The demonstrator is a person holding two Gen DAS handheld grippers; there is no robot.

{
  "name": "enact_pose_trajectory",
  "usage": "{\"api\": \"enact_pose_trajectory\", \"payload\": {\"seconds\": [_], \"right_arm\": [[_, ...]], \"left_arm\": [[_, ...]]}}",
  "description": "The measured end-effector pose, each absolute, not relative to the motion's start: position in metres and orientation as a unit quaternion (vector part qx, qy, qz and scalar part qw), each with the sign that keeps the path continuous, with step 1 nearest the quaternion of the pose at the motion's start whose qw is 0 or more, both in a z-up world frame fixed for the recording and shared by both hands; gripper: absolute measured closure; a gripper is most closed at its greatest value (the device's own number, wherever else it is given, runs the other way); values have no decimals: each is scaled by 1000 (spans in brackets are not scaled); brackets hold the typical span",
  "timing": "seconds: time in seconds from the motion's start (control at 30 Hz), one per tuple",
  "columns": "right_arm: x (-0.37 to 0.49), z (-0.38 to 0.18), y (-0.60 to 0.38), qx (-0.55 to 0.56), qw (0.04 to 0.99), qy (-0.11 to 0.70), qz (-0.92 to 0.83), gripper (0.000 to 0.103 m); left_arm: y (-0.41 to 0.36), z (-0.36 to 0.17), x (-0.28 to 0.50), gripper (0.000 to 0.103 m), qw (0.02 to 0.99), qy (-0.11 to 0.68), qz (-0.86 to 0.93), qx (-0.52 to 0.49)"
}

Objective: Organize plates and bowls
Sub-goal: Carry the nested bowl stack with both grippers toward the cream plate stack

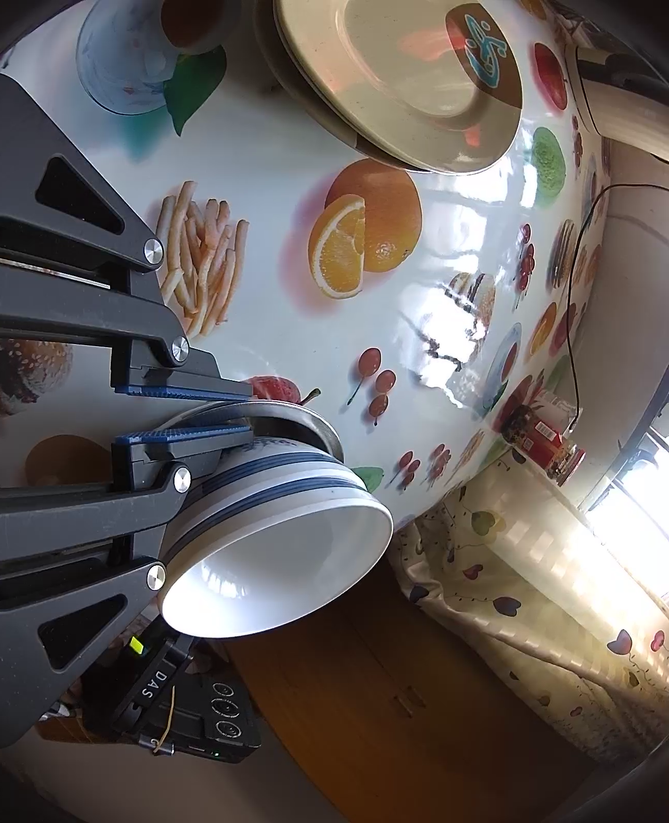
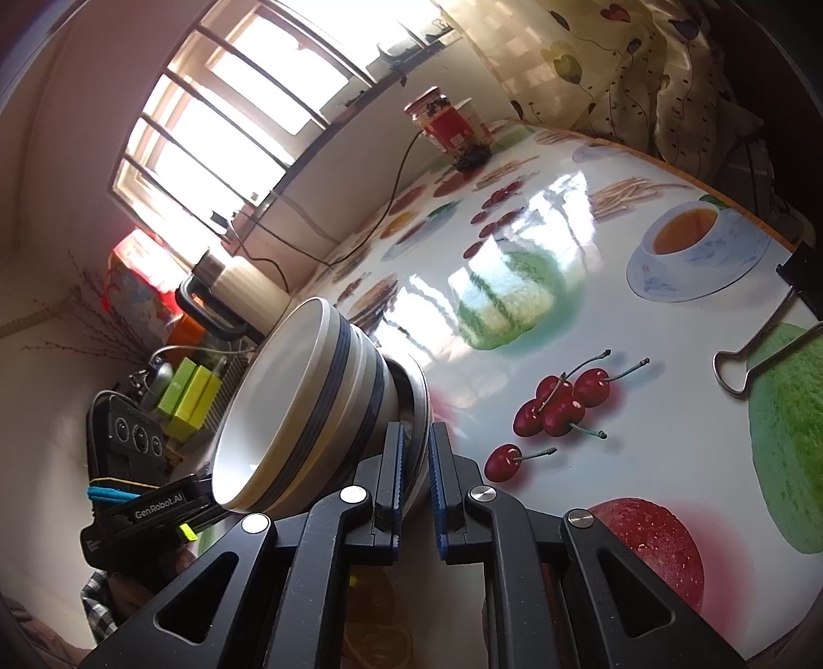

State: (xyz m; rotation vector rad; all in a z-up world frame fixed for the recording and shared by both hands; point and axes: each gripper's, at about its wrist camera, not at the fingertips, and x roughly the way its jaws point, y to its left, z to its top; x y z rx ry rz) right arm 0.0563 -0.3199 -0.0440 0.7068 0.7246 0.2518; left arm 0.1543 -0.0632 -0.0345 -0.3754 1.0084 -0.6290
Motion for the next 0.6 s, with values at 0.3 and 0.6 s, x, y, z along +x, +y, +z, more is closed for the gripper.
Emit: {"api": "enact_pose_trajectory", "payload": {"seconds": [0.3,0.6], "right_arm": [[55,-43,-319,339,866,346,122,93],[55,-42,-318,339,866,347,123,93]], "left_arm": [[-65,-33,153,94,818,470,-290,-164],[-66,-30,152,94,822,467,-285,-158]]}}
